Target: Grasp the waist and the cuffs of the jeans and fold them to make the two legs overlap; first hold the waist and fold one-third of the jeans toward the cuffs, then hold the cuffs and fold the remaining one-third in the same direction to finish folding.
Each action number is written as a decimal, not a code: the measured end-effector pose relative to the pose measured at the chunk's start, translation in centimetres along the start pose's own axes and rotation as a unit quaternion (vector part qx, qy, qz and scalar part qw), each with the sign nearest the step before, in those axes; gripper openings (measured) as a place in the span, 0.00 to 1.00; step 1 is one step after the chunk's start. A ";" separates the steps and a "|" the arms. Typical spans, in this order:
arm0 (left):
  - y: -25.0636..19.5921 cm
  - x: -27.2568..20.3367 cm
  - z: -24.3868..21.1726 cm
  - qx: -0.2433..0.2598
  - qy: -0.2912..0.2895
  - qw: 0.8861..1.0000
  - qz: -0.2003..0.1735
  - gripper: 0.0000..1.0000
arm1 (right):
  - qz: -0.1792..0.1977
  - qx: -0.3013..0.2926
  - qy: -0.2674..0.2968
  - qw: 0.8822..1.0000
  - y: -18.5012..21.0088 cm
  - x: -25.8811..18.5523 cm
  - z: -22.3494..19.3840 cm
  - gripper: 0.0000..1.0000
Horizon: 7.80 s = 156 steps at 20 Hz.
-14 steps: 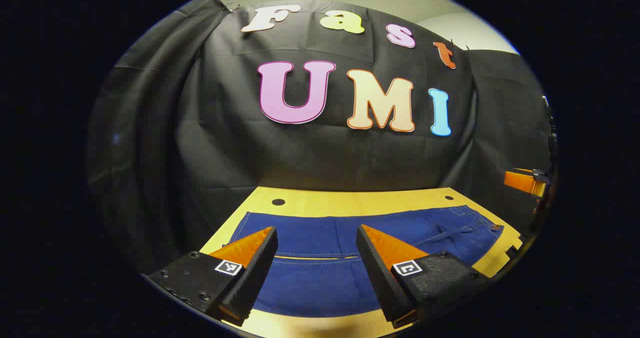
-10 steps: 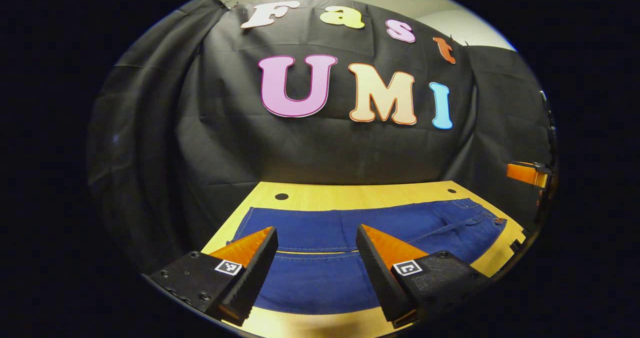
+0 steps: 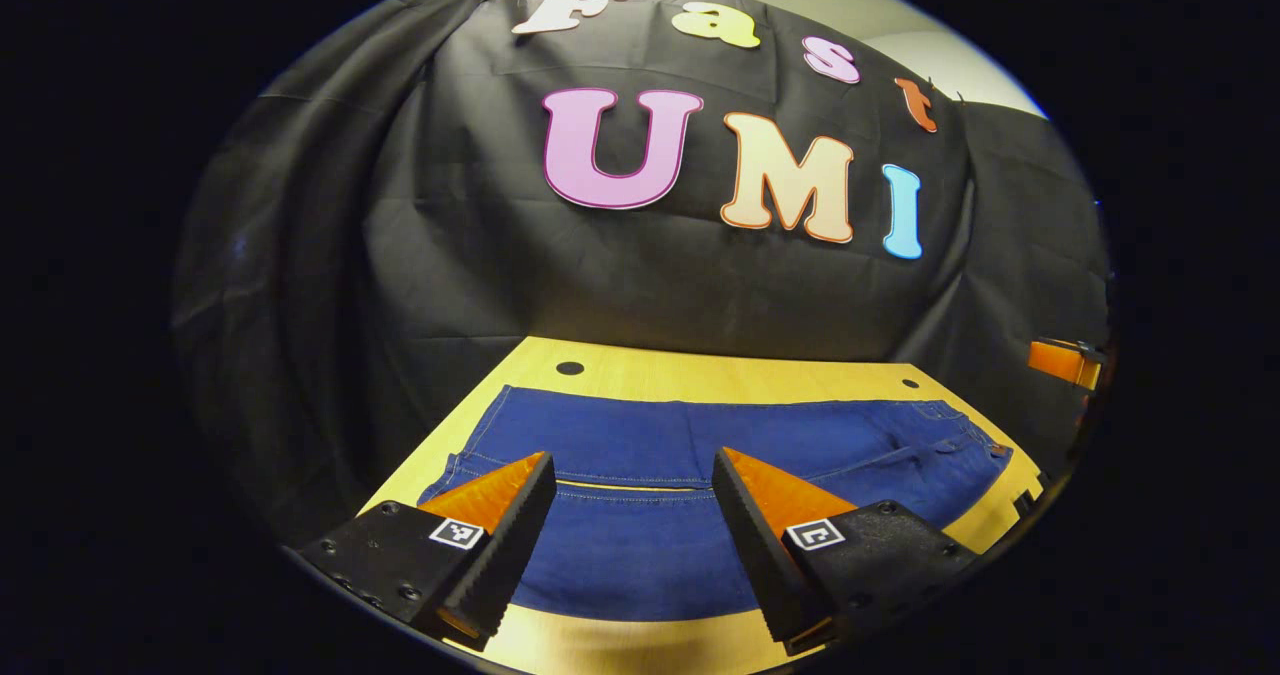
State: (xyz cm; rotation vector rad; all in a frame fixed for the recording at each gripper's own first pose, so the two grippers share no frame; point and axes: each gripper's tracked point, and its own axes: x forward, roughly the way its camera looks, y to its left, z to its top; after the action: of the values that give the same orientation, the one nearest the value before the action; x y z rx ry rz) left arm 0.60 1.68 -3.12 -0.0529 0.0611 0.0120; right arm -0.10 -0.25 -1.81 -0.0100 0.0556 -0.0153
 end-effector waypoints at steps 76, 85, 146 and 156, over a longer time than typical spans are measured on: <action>11.6 -0.1 -19.4 0.439 0.511 0.698 -0.241 0.02 | 0.209 -0.255 0.495 0.804 -14.1 -1.5 -28.7 0.99; 11.7 0.1 -19.4 0.437 0.523 0.694 -0.232 0.01 | 0.219 -0.254 0.521 0.785 -14.2 -1.3 -28.7 0.93; 4.9 27.3 -8.9 0.074 0.179 0.978 0.072 0.95 | -0.061 0.069 0.320 0.943 -19.0 29.6 -14.3 0.62; -0.9 21.0 -5.9 0.063 0.139 0.988 0.020 0.96 | -0.138 0.070 0.321 0.934 -31.8 18.6 -13.4 0.99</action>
State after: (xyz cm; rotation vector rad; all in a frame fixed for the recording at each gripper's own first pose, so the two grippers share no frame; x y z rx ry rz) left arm 21.25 0.64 -10.29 0.0744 0.3407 0.0404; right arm 17.22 -32.50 -15.90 0.1304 0.7090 -0.3058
